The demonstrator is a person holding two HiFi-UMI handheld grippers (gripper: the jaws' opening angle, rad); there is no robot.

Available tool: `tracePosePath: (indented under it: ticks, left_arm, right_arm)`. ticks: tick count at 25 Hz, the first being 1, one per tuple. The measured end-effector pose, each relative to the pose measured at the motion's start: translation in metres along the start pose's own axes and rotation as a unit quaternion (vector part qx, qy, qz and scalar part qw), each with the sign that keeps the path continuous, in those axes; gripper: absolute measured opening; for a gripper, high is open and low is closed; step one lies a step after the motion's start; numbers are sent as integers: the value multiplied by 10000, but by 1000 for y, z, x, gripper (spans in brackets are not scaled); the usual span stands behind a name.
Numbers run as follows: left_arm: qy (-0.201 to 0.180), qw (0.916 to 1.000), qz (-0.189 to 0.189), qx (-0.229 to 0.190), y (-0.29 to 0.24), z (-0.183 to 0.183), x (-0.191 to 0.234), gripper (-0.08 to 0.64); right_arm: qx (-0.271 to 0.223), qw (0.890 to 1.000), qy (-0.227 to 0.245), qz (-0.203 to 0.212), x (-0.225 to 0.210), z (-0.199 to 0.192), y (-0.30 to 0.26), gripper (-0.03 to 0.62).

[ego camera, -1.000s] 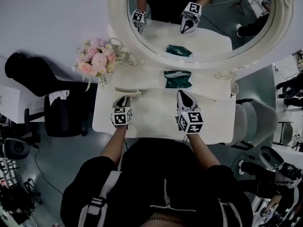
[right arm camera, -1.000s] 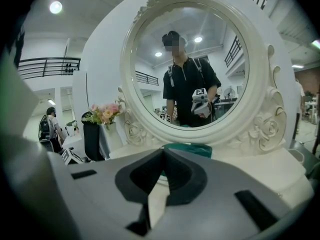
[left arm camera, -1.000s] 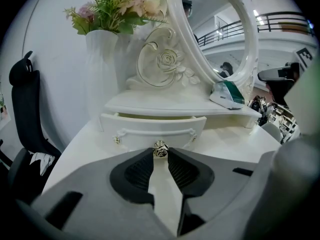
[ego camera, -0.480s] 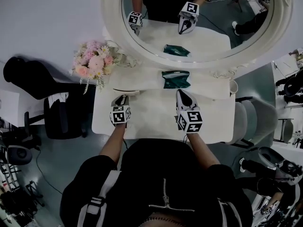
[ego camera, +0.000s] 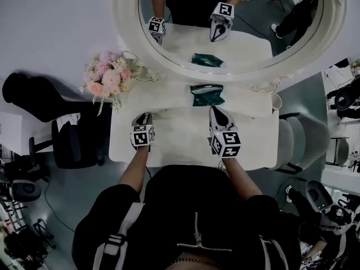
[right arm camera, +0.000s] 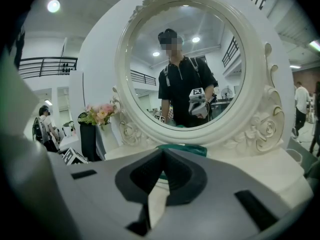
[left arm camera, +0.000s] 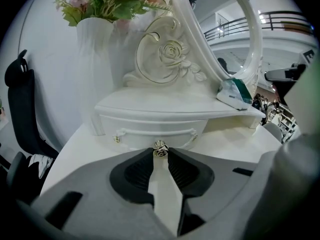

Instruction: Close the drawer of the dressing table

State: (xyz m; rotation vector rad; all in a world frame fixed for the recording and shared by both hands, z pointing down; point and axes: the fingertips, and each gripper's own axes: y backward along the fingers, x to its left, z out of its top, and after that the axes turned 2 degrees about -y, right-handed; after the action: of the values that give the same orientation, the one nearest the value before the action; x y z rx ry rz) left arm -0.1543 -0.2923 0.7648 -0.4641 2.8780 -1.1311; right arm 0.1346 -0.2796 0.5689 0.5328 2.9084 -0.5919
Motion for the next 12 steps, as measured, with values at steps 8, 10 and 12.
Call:
tracePosePath:
  ticks: [8, 10, 12]
  left_arm:
    - [-55, 10000, -38, 30, -8, 8, 2, 97]
    - [-59, 10000, -41, 33, -9, 9, 3, 96]
    - [-66, 10000, -39, 30, -10, 11, 3, 97]
  right_arm:
    - [10, 10000, -14, -54, -3, 0, 1, 0]
    - [10, 10000, -19, -68, -3, 0, 2, 0]
    - [9, 10000, -17, -84, -4, 0, 3, 1]
